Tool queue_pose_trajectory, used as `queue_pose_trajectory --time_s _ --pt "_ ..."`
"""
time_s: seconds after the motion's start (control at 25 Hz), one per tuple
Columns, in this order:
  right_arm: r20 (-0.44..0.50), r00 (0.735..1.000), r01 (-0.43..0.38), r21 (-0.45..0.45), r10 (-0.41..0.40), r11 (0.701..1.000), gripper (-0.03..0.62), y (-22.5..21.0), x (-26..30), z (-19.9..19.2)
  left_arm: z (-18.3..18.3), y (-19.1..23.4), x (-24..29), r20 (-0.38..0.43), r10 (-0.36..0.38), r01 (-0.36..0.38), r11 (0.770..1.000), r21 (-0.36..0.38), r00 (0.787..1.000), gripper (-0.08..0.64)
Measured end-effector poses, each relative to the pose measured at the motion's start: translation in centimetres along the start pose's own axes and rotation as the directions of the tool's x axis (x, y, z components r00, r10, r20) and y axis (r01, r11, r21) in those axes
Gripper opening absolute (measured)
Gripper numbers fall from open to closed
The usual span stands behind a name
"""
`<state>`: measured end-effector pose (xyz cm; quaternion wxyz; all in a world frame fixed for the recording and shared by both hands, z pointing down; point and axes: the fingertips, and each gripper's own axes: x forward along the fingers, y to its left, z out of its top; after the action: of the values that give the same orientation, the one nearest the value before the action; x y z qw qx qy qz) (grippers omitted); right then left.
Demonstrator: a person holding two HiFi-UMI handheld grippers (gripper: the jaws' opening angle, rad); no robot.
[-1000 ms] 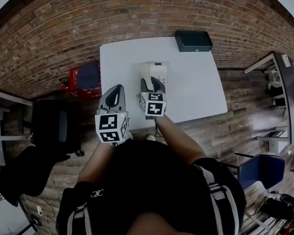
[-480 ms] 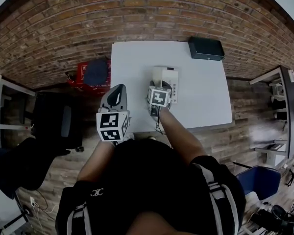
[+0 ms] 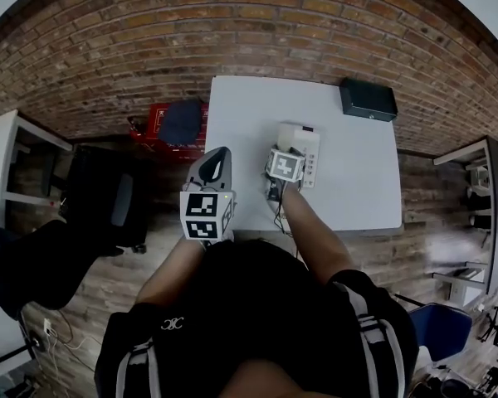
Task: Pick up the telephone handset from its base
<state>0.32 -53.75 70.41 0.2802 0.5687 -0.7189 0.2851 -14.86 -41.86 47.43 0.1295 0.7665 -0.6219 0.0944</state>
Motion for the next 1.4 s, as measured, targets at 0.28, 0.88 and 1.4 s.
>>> queue_pose_trajectory --time_s 0.28,0.88,1.4 --pt "0.008 1.0 -0.018 -0.006 0.018 1.0 0.196 0.3 -1.1 0.4 0.4 0.3 -0.3 0.017 0.002 -0.002 1.0 0.0 1.0 0.003" --pt "0.381 0.913 -0.161 0.012 0.144 0.987 0.195 0.8 -12.4 7.8 1.2 -1.9 1.9 0.026 -0.067 0.067 0.998 0.004 0.997 0.003" --pt "0.684 0.71 -0.174 -0.063 0.169 0.983 0.195 0.1 -24.7 12.7 2.6 -4.5 3.4 0.068 -0.127 0.125 0.991 0.039 0.99 0.003"
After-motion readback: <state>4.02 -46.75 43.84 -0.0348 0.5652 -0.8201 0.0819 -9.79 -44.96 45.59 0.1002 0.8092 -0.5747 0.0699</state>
